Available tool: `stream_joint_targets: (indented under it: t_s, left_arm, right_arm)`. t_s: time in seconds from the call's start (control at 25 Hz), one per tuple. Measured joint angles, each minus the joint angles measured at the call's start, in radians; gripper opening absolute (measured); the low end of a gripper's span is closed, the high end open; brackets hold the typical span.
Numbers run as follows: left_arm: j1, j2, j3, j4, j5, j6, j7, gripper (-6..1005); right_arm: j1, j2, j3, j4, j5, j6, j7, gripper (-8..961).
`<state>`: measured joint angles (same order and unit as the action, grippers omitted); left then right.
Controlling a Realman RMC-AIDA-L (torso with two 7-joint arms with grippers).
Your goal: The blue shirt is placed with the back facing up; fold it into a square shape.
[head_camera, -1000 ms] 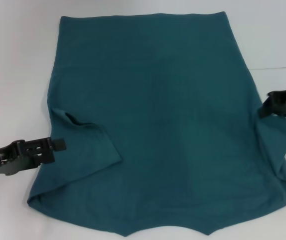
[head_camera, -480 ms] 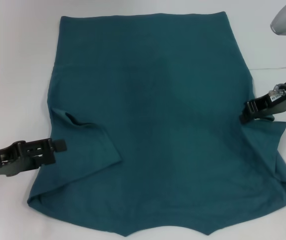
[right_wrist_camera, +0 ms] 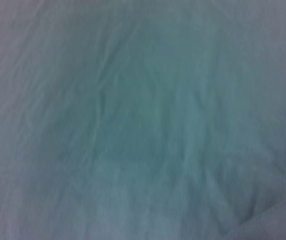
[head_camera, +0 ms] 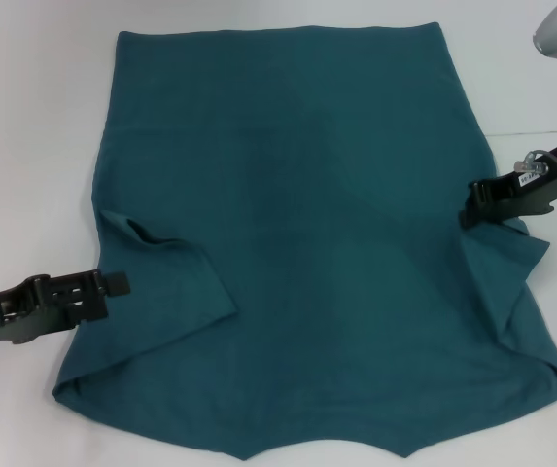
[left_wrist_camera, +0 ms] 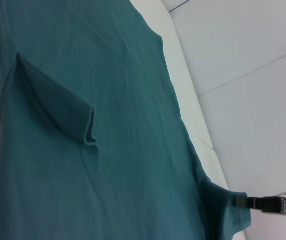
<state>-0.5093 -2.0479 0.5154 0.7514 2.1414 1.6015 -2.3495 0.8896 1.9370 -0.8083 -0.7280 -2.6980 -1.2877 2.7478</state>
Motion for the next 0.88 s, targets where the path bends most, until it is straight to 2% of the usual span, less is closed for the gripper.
stream_joint_targets:
  t_s: [0.2, 0.56, 0.88]
  left_arm:
    - [0.000, 0.000, 0.000, -0.001, 0.000, 0.000, 0.000, 734]
    - [0.000, 0.000, 0.000, -0.001, 0.000, 0.000, 0.002, 734]
    - [0.003, 0.000, 0.000, -0.001, 0.000, 0.000, 0.000, 733]
  right_arm:
    - [0.001, 0.007, -0.010, 0.001, 0.000, 0.005, -0.005, 12]
    - [0.002, 0.008, -0.116, -0.007, -0.007, 0.007, -0.026, 13]
    - [0.002, 0.003, -0.091, -0.001, -0.001, 0.002, 0.017, 12]
